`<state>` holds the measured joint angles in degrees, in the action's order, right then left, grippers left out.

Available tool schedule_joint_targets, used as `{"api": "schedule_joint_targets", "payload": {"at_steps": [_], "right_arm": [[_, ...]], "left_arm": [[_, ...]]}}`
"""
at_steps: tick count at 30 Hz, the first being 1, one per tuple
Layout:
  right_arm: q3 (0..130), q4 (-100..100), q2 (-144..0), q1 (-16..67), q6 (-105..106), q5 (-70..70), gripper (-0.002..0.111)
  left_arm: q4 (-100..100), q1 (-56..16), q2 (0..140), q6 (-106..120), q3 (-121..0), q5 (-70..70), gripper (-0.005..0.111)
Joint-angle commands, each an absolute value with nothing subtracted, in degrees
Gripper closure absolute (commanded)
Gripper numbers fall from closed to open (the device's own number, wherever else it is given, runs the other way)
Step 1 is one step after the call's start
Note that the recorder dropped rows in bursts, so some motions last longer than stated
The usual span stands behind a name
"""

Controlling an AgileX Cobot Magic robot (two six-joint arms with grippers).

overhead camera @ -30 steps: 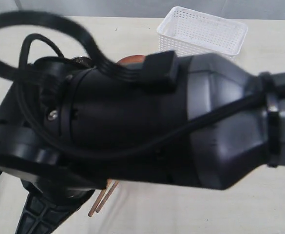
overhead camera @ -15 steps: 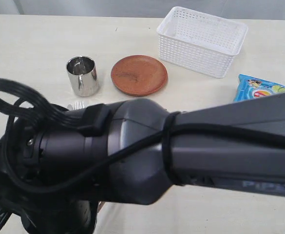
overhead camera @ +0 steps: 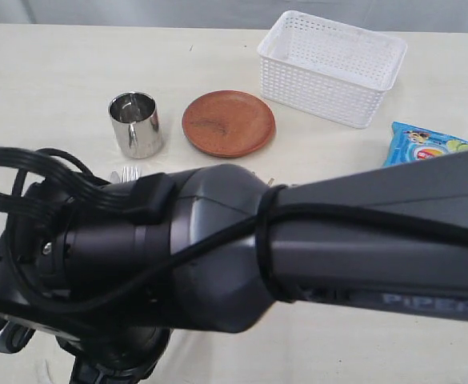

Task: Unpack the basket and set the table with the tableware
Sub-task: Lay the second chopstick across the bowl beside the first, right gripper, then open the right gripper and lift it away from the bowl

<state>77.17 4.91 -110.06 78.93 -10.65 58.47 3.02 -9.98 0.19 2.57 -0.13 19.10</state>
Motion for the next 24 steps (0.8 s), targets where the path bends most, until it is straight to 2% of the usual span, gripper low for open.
{"api": "schedule_joint_targets", "payload": {"at_steps": [1,11,19,24], "right_arm": [[77.27,3.78,-109.28,78.73,-10.87,59.21,0.109],[77.27,8.09,-100.48,78.14,-13.02,58.46,0.109],[77.27,7.64,-98.83,69.7,-12.54,61.55,0.109],[77.27,7.64,-94.5,64.27,-12.54,58.65,0.109]], "left_arm": [[2.94,-9.84,0.0,2.55,0.0,18.85,0.107],[2.94,-9.84,0.0,2.55,0.0,18.85,0.107],[2.94,-9.84,0.0,2.55,0.0,18.85,0.107],[2.94,-9.84,0.0,2.55,0.0,18.85,0.107]]}}
